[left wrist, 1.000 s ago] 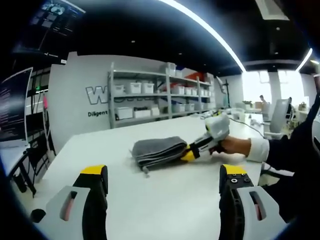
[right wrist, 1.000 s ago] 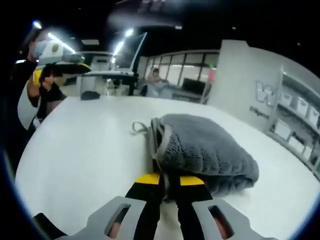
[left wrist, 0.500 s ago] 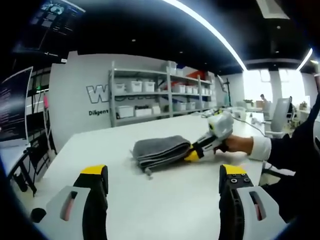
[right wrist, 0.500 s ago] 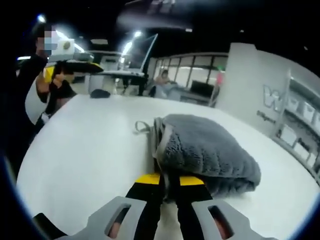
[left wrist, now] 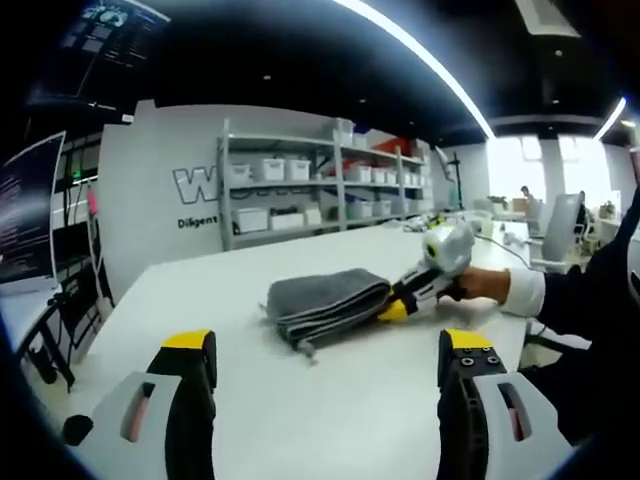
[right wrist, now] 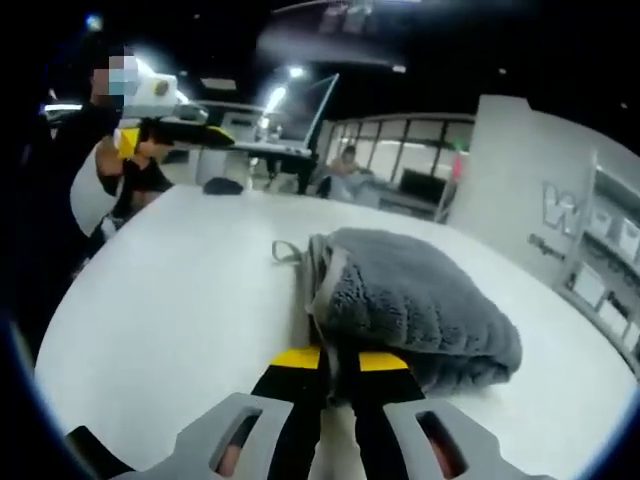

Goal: Open the folded towel by lifting each exposed corner and separating the folded layers until the towel lies flat within the target outline without major curled edges

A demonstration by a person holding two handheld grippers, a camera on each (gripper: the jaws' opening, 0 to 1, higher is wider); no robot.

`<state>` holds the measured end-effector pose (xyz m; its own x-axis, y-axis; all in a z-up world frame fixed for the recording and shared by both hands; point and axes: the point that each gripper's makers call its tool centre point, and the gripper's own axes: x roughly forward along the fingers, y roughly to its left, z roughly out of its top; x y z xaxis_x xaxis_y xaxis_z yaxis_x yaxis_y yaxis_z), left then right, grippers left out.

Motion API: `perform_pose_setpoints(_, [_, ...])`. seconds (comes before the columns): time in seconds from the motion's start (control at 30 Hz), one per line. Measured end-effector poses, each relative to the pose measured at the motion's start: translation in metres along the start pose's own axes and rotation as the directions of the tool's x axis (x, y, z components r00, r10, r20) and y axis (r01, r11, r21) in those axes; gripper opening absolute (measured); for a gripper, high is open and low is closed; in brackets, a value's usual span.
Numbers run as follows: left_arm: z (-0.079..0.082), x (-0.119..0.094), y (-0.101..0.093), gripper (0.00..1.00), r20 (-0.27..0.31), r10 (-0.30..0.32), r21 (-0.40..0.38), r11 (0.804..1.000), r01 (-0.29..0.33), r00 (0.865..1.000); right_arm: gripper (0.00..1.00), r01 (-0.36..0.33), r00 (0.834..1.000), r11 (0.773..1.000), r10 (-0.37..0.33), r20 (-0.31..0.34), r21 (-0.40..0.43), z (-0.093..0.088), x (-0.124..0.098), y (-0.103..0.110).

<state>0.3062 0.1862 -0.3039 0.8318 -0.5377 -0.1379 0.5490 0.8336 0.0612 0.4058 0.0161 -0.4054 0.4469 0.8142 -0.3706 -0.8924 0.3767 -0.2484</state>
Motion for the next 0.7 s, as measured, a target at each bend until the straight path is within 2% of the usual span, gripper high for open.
perform_pose_setpoints(0.7, [0.003,-0.001,-0.001,0.90,0.012,0.000,0.007,1.000,0.000,1.000,0.04,-0.110,0.993,0.992,0.112,0.032,-0.059,0.001,-0.016,0.028])
